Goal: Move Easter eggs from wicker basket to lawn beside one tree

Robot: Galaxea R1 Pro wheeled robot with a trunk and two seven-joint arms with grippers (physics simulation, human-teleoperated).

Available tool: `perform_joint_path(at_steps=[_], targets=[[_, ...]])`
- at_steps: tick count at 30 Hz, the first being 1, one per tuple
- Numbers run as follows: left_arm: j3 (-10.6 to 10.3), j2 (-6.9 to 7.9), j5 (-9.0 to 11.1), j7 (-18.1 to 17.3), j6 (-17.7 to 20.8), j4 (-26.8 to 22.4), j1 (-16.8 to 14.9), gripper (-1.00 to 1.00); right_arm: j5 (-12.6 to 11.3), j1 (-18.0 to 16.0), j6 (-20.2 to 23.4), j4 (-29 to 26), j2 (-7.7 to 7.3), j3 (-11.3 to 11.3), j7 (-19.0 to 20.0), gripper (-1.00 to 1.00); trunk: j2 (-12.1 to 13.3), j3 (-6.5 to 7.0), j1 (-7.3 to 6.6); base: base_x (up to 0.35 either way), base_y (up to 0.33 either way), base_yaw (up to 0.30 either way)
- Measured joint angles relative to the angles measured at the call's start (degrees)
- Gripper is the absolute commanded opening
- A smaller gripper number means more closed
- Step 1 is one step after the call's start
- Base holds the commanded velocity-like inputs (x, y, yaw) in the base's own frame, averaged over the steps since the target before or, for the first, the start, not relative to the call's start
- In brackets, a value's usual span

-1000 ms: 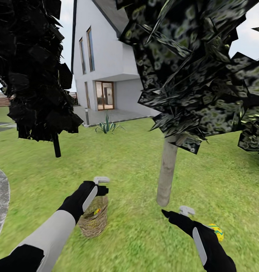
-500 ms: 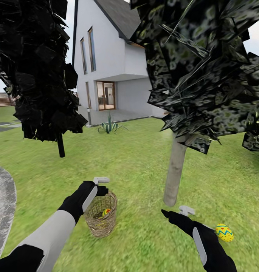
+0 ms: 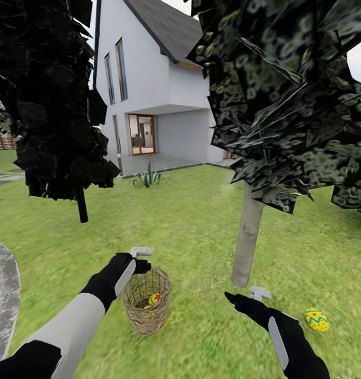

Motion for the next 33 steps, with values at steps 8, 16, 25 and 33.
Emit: perform_joint_path(at_steps=[8, 16, 25, 33], targets=[[0.0, 0.0, 0.0, 0.0, 0.0, 0.1, 0.0, 1.0, 0.0, 0.0, 0.0, 0.0, 0.03, 0.0, 0.0, 1.0, 0.0, 0.51, -0.01, 0.181, 0.255, -0.192], [0.1, 0.0, -0.1, 0.0, 0.0, 0.1, 0.0, 1.0, 0.0, 0.0, 0.0, 0.0, 0.0, 0.0, 0.0, 1.0, 0.0, 1.04, -0.01, 0.178, 0.261, -0.194], [0.1, 0.0, -0.3, -0.1, 0.0, 0.1, -0.1, 1.0, 0.0, 0.0, 0.0, 0.0, 0.01, 0.0, 0.0, 1.0, 0.0, 1.62, 0.0, 0.113, 0.292, -0.194], [0.3, 0.02, -0.4, -0.1, 0.5, 0.2, -0.1, 1.0, 0.0, 0.0, 0.0, 0.0, 0.02, 0.0, 0.0, 1.0, 0.0, 2.03, 0.0, 0.091, 0.304, -0.133]])
